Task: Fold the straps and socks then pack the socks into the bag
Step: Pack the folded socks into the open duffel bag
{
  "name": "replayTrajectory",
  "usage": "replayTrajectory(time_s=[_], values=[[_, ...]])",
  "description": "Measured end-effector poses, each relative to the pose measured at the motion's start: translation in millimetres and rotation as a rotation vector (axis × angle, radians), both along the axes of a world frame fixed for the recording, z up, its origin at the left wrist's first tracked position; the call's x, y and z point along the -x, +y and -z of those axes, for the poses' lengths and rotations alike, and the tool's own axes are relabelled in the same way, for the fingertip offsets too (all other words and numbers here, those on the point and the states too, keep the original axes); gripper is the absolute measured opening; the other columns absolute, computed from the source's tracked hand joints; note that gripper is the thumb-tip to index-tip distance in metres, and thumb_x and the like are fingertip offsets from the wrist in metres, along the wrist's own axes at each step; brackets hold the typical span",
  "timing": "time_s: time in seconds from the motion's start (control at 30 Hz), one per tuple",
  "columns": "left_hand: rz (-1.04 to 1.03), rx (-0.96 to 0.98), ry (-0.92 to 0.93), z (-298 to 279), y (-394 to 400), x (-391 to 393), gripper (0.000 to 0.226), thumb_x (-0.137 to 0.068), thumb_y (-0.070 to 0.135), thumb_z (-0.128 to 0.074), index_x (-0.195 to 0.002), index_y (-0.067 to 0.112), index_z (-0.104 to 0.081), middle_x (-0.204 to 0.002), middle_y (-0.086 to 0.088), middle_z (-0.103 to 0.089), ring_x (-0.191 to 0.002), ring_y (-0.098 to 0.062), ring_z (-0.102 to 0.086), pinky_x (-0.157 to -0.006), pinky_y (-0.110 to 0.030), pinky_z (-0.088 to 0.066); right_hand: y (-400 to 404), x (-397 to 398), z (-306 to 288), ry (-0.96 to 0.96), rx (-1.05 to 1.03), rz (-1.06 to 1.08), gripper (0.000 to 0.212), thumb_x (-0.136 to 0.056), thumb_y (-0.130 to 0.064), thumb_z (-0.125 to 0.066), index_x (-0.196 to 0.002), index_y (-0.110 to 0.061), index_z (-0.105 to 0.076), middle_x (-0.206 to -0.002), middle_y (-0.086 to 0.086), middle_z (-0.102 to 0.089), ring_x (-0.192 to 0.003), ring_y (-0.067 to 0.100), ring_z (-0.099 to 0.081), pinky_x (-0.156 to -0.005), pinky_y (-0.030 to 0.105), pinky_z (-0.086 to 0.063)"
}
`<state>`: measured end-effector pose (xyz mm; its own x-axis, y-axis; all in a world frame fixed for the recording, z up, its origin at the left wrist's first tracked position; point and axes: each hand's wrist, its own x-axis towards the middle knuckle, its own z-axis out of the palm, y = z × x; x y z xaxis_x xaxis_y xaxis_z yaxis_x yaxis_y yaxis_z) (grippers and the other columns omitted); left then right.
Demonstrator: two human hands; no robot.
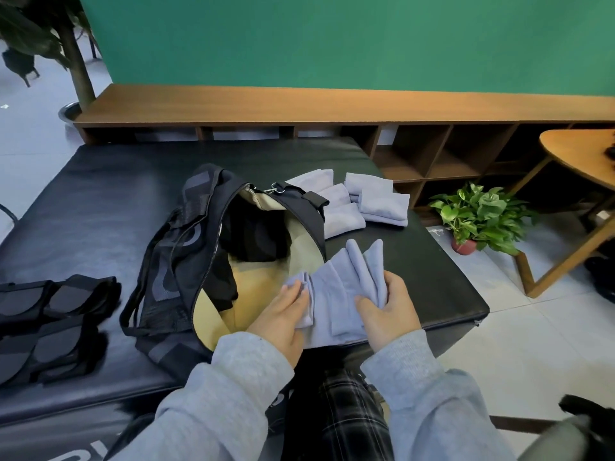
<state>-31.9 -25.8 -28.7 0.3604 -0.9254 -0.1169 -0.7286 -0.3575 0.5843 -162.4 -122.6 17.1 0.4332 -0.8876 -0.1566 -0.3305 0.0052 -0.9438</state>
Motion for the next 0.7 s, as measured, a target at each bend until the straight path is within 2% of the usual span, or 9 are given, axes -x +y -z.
replayTrajectory(time_s=[0.1,0.17,0.23,0.33,0.4,0.43,0.5,0.6,0.7], values=[[-0.137,0.007,0.1,4,3,5,0.054,-0.098,0.039,-0.037,-0.146,0.02,-0.025,-0.154,0.011,-0.005,-0.143,-0.012,-0.011,-0.111,-0.018,-0.011,-1,1,2,-0.001,0.0,-0.011,0.032,-0.089,-0.001,-0.051,-0.111,-0.024,-0.045,-0.085,-0.006,-0.055,-0.07,0.005,-0.053,-0.051,0.012,-0.037],[-0.207,0.019,0.151,5,1,4,0.046,-0.098,0.037,-0.039,-0.141,0.024,-0.038,-0.154,0.008,-0.012,-0.141,-0.012,-0.019,-0.11,-0.02,-0.016,-1,2,3,-0.01,-0.008,-0.015,0.032,-0.089,-0.001,-0.05,-0.111,-0.024,-0.045,-0.084,-0.006,-0.055,-0.069,0.005,-0.053,-0.05,0.011,-0.037],[-0.24,0.089,0.214,7,-3,3,0.036,-0.098,0.028,-0.042,-0.133,0.022,-0.05,-0.147,0.001,-0.032,-0.133,-0.016,-0.034,-0.107,-0.02,-0.025,-1,2,3,-0.02,-0.015,-0.014,0.033,-0.089,0.0,-0.05,-0.11,-0.025,-0.045,-0.084,-0.006,-0.054,-0.069,0.006,-0.053,-0.05,0.012,-0.038],[-0.275,0.063,0.279,6,-5,2,0.033,-0.097,0.019,-0.045,-0.127,0.026,-0.054,-0.107,0.003,-0.054,-0.095,-0.013,-0.053,-0.081,-0.014,-0.034,-2,3,5,-0.03,-0.016,-0.007,0.033,-0.089,0.0,-0.05,-0.109,-0.025,-0.045,-0.088,-0.004,-0.055,-0.071,0.007,-0.053,-0.054,0.014,-0.039],[-0.323,0.066,0.325,6,-6,-2,0.031,-0.094,0.018,-0.05,-0.12,0.034,-0.056,-0.075,0.008,-0.045,-0.064,-0.007,-0.044,-0.062,-0.013,-0.035,-3,3,7,-0.033,0.01,-0.004,0.032,-0.088,0.001,-0.051,-0.107,-0.025,-0.046,-0.097,0.001,-0.055,-0.076,0.008,-0.054,-0.054,0.012,-0.039],[-0.345,0.07,0.367,5,-6,-2,0.031,-0.092,0.017,-0.052,-0.116,0.036,-0.056,-0.069,0.008,-0.041,-0.057,-0.006,-0.041,-0.056,-0.012,-0.034,-4,3,8,-0.033,0.024,-0.002,0.032,-0.088,0.0,-0.051,-0.107,-0.026,-0.047,-0.101,0.003,-0.055,-0.078,0.009,-0.054,-0.056,0.012,-0.039],[-0.389,0.092,0.493,1,-6,-2,0.036,-0.088,0.013,-0.059,-0.109,0.042,-0.055,-0.078,0.005,-0.05,-0.065,-0.009,-0.051,-0.06,-0.013,-0.043,-4,4,8,-0.036,0.039,0.0,0.033,-0.088,0.0,-0.052,-0.107,-0.026,-0.047,-0.103,0.004,-0.055,-0.079,0.009,-0.054,-0.058,0.013,-0.039],[-0.45,0.17,0.631,-3,-6,-1,0.05,-0.079,0.004,-0.068,-0.096,0.05,-0.055,-0.115,-0.001,-0.054,-0.105,-0.021,-0.056,-0.092,-0.034,-0.049,-5,4,8,-0.049,0.034,-0.005,0.033,-0.088,0.001,-0.051,-0.106,-0.026,-0.047,-0.097,-0.001,-0.056,-0.076,0.006,-0.054,-0.054,0.01,-0.041],[-0.466,0.216,0.655,-3,-5,0,0.052,-0.077,-0.001,-0.067,-0.089,0.049,-0.06,-0.111,-0.007,-0.059,-0.095,-0.023,-0.059,-0.088,-0.037,-0.051,-6,4,7,-0.061,0.03,-0.001,0.032,-0.088,0.001,-0.052,-0.105,-0.026,-0.047,-0.091,-0.006,-0.055,-0.073,0.005,-0.054,-0.052,0.007,-0.042]])
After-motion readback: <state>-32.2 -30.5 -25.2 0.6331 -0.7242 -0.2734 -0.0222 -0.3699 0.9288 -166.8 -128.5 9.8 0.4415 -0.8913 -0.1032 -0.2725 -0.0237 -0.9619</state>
